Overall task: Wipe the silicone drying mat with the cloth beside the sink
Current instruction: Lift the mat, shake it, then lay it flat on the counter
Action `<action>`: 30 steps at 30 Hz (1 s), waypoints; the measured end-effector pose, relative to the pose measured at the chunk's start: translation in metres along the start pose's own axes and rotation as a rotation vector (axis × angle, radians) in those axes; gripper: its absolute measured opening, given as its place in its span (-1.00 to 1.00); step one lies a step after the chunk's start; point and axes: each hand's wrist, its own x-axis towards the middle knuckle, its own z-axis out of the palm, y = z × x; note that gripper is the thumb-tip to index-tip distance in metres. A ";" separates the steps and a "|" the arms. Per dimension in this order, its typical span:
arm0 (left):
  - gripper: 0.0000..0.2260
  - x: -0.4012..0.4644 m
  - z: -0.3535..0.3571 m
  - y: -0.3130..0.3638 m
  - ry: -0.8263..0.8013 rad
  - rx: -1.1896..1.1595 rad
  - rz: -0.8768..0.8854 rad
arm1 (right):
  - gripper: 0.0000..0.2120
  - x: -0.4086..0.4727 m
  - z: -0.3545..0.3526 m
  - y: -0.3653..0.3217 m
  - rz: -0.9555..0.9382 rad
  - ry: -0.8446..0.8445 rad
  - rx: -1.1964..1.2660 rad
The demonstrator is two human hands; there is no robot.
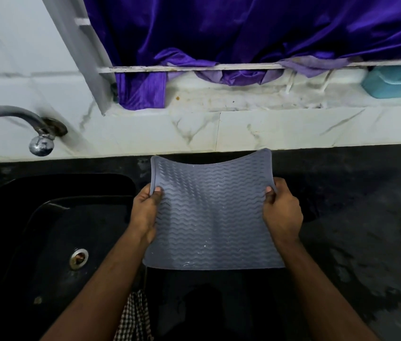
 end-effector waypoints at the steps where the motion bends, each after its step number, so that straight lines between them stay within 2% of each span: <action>1: -0.82 0.007 0.003 0.003 -0.002 -0.012 0.008 | -0.78 0.007 0.002 0.002 0.005 0.011 0.009; 5: -0.81 0.032 0.010 0.006 0.019 -0.034 0.018 | -0.78 0.035 0.008 0.009 0.017 0.029 0.023; 10: -0.81 0.065 0.008 -0.001 0.147 -0.020 0.005 | -0.77 0.067 0.024 0.013 0.034 0.028 -0.005; 14: -0.95 0.084 0.002 -0.010 0.232 0.192 -0.026 | -0.75 0.085 0.043 0.014 0.073 0.003 -0.069; 17: -0.75 0.090 -0.002 -0.015 0.210 0.517 0.021 | -0.74 0.088 0.064 0.019 0.099 -0.056 -0.120; 19: -0.75 0.087 0.001 -0.017 0.193 0.654 0.069 | -0.69 0.085 0.078 0.026 0.075 -0.083 -0.109; 24: -0.70 0.091 0.005 -0.033 0.206 0.730 0.197 | -0.57 0.076 0.089 0.033 0.039 -0.095 -0.065; 30: -0.70 0.105 0.013 -0.030 0.214 0.764 0.207 | -0.53 0.077 0.087 0.033 0.113 -0.053 0.059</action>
